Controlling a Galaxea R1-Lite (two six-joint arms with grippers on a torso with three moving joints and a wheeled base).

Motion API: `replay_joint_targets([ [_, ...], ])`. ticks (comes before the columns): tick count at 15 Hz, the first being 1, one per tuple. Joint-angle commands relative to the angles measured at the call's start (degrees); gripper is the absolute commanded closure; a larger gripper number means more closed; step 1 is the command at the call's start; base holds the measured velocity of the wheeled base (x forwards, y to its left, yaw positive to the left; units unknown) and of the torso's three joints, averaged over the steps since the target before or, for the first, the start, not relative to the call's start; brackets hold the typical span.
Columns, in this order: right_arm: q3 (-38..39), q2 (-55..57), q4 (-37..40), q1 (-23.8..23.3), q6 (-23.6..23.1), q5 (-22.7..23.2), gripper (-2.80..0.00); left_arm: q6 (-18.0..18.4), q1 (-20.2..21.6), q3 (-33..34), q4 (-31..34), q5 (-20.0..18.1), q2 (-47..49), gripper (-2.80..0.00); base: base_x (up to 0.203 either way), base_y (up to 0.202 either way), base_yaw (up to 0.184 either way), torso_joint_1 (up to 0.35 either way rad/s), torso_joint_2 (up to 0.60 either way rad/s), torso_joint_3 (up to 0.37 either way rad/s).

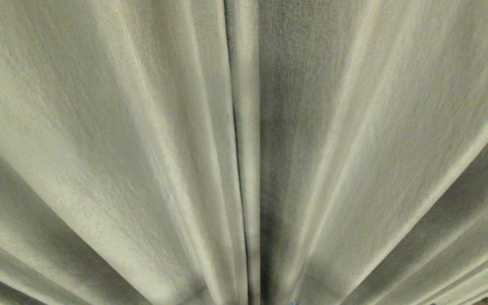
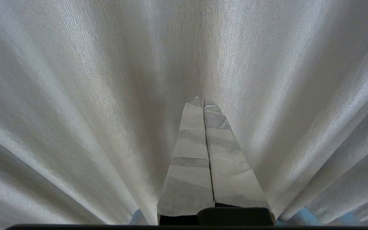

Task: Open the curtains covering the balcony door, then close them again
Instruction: Pull the outer curtains open on both sides

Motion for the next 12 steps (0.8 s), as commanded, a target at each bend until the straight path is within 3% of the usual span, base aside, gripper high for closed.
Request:
replay_joint_targets([
  [1,-5.4,11.0,-3.1,-0.6,0.0,0.1,-2.8,0.0,0.0,0.0,0.0,0.0,0.0,0.0,0.0,0.0,0.0,0.0,0.0,0.0],
  [8,-14.6,22.0,-5.0,-2.2,0.2,-0.1,-2.8,0.0,0.0,0.0,0.0,0.0,0.0,0.0,0.0,0.0,0.0,0.0,0.0,0.0],
  [12,-21.2,29.9,-9.5,-2.0,8.3,0.1,-2.8,0.0,0.0,0.0,0.0,0.0,0.0,0.0,0.0,0.0,0.0,0.0,0.0,0.0],
])
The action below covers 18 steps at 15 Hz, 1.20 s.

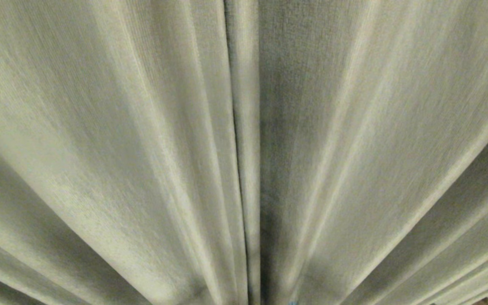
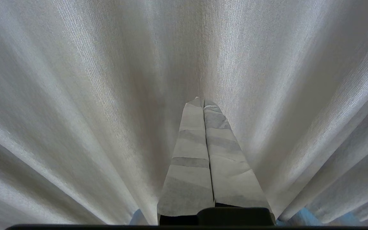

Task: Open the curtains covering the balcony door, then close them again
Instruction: Pull the outer curtains open on both sides

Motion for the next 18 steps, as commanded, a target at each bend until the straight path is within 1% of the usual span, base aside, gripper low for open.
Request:
replay_joint_targets([
  [1,-3.8,5.7,-1.0,0.4,4.0,0.2,-2.8,0.0,0.0,0.0,0.0,0.0,0.0,0.0,0.0,0.0,0.0,0.0,0.0,0.0],
  [2,-4.8,6.4,-1.0,1.2,4.4,0.3,-2.8,0.0,0.0,0.0,0.0,0.0,0.0,0.0,0.0,0.0,0.0,0.0,0.0,0.0],
  [9,-10.2,12.7,-1.5,2.1,4.1,0.3,-2.8,0.0,0.0,0.0,0.0,0.0,0.0,0.0,0.0,0.0,0.0,0.0,0.0,0.0],
  [14,-13.4,20.4,-7.6,2.2,2.4,0.3,-2.8,0.0,0.0,0.0,0.0,0.0,0.0,0.0,0.0,0.0,0.0,0.0,0.0,0.0],
  [18,-18.3,27.1,-9.8,2.8,2.3,0.3,-2.8,0.0,0.0,0.0,0.0,0.0,0.0,0.0,0.0,0.0,0.0,0.0,0.0,0.0],
])
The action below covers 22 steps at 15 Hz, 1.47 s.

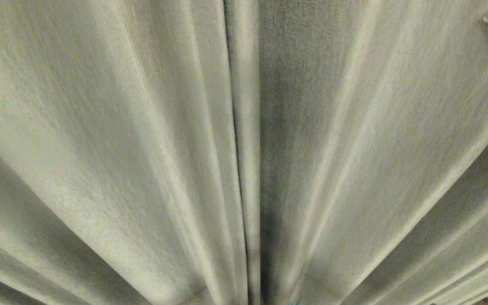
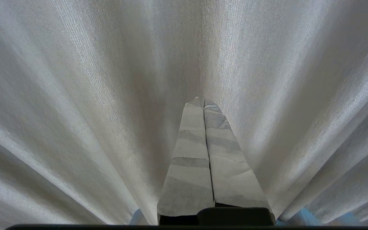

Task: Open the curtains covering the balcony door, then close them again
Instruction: Pull the outer curtains open on both sides

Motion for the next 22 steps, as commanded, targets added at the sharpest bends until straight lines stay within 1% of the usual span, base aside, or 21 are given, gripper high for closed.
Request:
replay_joint_targets([
  [1,-3.5,5.7,-0.9,0.7,0.1,0.1,-2.8,0.0,0.0,0.0,0.0,0.0,0.0,0.0,0.0,0.0,0.0,0.0,0.0,0.0],
  [5,-7.5,9.7,-3.2,3.3,0.2,0.1,-2.8,0.0,0.0,0.0,0.0,0.0,0.0,0.0,0.0,0.0,0.0,0.0,0.0,0.0],
  [10,-7.5,11.0,-4.7,3.4,0.3,0.1,-2.8,0.0,0.0,0.0,0.0,0.0,0.0,0.0,0.0,0.0,0.0,0.0,0.0,0.0],
  [11,-7.5,11.3,-4.8,3.5,0.4,0.1,0.0,0.0,0.0,0.1,0.0,0.0,0.0,0.0,0.0,0.0,0.0,0.0,0.0,0.0],
  [14,-8.6,12.3,-4.9,4.8,0.4,0.1,0.0,0.0,0.0,0.0,0.0,0.0,0.0,0.0,0.0,0.0,0.0,0.0,0.0,0.0],
  [16,-11.4,12.8,-4.9,5.9,0.1,0.0,0.0,0.0,0.0,0.1,0.0,0.0,0.0,0.0,0.0,0.0,0.0,0.0,0.0,0.0],
  [18,-11.3,12.6,-4.8,6.6,-1.7,-0.5,0.0,0.0,0.0,0.0,0.0,0.0,0.0,0.0,0.0,0.0,0.0,0.0,0.0,0.0],
  [19,-11.1,12.3,-4.3,6.6,-4.2,-1.4,0.0,0.0,0.0,0.0,0.0,0.0,0.0,0.0,0.0,0.0,0.0,0.0,0.0,0.0],
  [22,-11.2,11.9,-4.2,6.6,-5.3,-4.9,0.0,0.0,0.0,0.0,0.0,0.0,0.0,0.0,0.0,0.0,0.0,0.0,0.0,0.0],
])
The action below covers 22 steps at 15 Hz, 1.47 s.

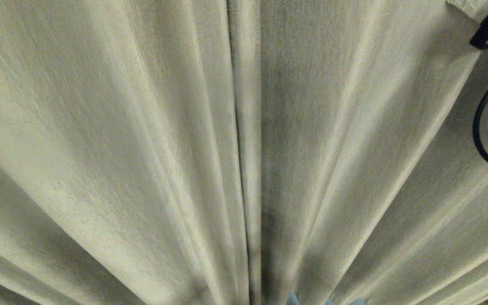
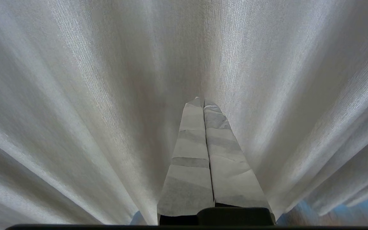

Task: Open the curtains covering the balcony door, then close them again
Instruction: Pull the outer curtains open on both sides

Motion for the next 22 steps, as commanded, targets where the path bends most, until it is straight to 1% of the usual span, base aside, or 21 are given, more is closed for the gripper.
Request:
replay_joint_targets([
  [1,-0.4,-0.5,0.0,-0.1,-0.4,-1.1,0.0,0.0,0.0,0.0,0.0,0.0,0.0,0.0,0.0,0.0,0.0,0.0,0.0,0.0],
  [3,-0.8,-0.2,0.1,-0.9,-0.5,-1.1,0.0,0.0,0.0,0.1,0.0,0.0,0.0,0.0,0.0,0.0,0.0,0.0,0.0,0.0],
  [8,-2.2,-0.5,0.2,-8.4,-0.6,-1.1,0.0,0.0,0.0,0.1,0.0,0.0,0.0,0.0,0.0,0.0,0.0,0.0,0.0,0.0],
  [11,-3.0,0.0,0.2,-11.1,-0.6,-1.2,0.0,0.0,0.0,0.0,0.0,0.0,0.0,0.0,0.0,0.0,0.0,0.0,0.0,0.0],
  [13,-3.2,0.4,0.1,-13.8,-0.6,-1.1,0.0,0.0,0.0,0.0,0.0,0.0,0.0,0.0,0.0,0.0,0.0,0.0,0.0,0.0],
  [19,-7.1,3.0,0.5,-24.5,-0.5,-1.0,0.0,0.0,0.0,0.0,0.0,0.0,0.0,0.0,0.0,0.0,0.0,0.0,0.0,0.0],
  [22,-10.0,5.1,0.7,-28.4,-0.3,-0.9,0.0,0.0,0.0,0.0,0.0,0.0,0.0,0.0,0.0,0.0,0.0,0.0,0.0,0.0],
])
